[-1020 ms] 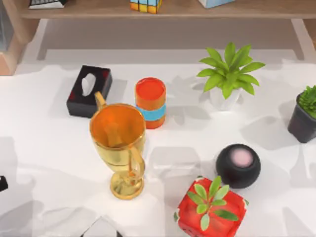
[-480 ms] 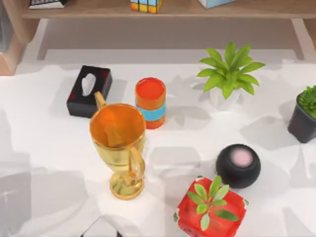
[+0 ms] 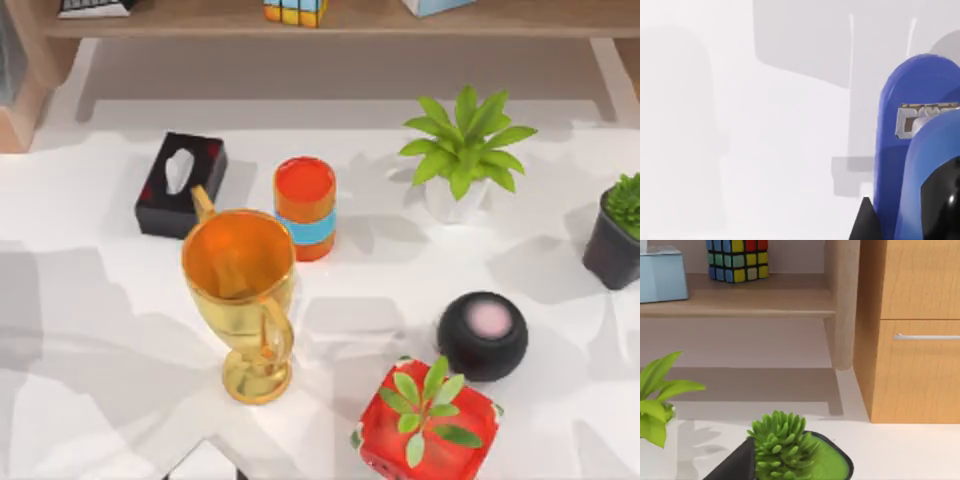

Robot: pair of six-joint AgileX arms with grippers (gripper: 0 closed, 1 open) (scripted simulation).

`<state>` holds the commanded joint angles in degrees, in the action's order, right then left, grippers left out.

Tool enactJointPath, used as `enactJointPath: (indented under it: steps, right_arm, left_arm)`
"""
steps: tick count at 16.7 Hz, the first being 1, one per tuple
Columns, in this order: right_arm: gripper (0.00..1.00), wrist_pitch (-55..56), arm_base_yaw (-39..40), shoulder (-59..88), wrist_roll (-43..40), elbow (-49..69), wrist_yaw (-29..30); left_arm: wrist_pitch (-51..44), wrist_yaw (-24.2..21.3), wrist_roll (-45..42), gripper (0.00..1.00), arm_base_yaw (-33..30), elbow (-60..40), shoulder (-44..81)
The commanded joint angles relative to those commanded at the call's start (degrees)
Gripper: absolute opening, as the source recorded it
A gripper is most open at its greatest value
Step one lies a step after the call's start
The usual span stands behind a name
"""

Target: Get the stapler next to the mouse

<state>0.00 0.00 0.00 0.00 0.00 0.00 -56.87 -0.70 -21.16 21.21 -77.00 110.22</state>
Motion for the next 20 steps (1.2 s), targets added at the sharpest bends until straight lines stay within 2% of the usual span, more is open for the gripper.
enactJointPath:
  steps: [3,20]
  right_arm:
    - [1.0,0.0,0.0,0.0,0.0,0.0,0.0]
    - [1.0,0.0,0.0,0.0,0.0,0.0,0.0]
  left_arm:
    - [-0.3,-0.1,-2.8,0.0,0.7,-2.8,2.5]
    - [2.3,0.2,-2.9,0.0,0.4,-3.6,1.6]
